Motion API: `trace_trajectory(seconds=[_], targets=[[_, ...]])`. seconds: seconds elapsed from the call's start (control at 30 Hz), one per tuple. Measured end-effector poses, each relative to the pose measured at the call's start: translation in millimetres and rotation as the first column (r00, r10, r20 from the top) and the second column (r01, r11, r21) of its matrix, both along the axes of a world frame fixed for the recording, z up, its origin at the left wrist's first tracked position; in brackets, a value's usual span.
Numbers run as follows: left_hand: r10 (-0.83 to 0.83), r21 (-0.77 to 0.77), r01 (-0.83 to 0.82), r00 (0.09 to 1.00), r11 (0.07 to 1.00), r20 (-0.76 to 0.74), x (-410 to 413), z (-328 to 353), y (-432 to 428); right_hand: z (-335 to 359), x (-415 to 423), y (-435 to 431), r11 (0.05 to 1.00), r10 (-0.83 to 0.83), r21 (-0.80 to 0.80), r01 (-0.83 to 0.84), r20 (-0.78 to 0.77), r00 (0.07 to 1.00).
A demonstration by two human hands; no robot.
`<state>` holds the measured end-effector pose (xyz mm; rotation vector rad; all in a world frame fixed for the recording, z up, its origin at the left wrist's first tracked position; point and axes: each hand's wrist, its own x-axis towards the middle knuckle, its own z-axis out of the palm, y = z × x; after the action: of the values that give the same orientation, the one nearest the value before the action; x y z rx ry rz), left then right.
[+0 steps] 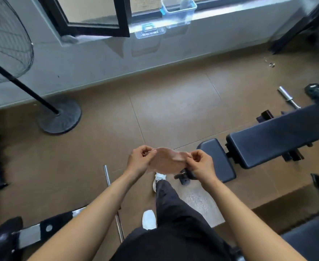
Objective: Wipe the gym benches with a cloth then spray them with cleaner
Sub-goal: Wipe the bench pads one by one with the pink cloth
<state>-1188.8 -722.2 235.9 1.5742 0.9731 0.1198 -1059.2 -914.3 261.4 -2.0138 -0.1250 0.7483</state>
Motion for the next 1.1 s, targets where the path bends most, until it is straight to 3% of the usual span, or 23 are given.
trace_trajectory(seconds=[0.27, 0.47, 0.8, 1.1], targets=[[-0.159, 0.063, 0.162, 0.986, 0.985, -0.052, 162, -3, 104, -27, 134, 130, 0.991, 0.112, 0.090, -0.103, -0.110, 0.988], [-0.303, 0.052, 0.305, 0.952, 0.951, -0.045, 283, 17, 172, -6, 242, 212, 0.957, 0.133, 0.288, -0.042, -0.304, 0.943], [-0.186, 0.008, 0.187, 0.980, 0.982, -0.077, 453, -1, 295, -12, 423, 348, 0.955, 0.227, 0.260, -0.141, -0.343, 0.912], [0.051, -0.011, -0.052, 0.995, 0.999, -0.086, 630, -6, 465, -12, 628, 490, 0.983, 0.185, 0.064, -0.174, -0.305, 0.934]])
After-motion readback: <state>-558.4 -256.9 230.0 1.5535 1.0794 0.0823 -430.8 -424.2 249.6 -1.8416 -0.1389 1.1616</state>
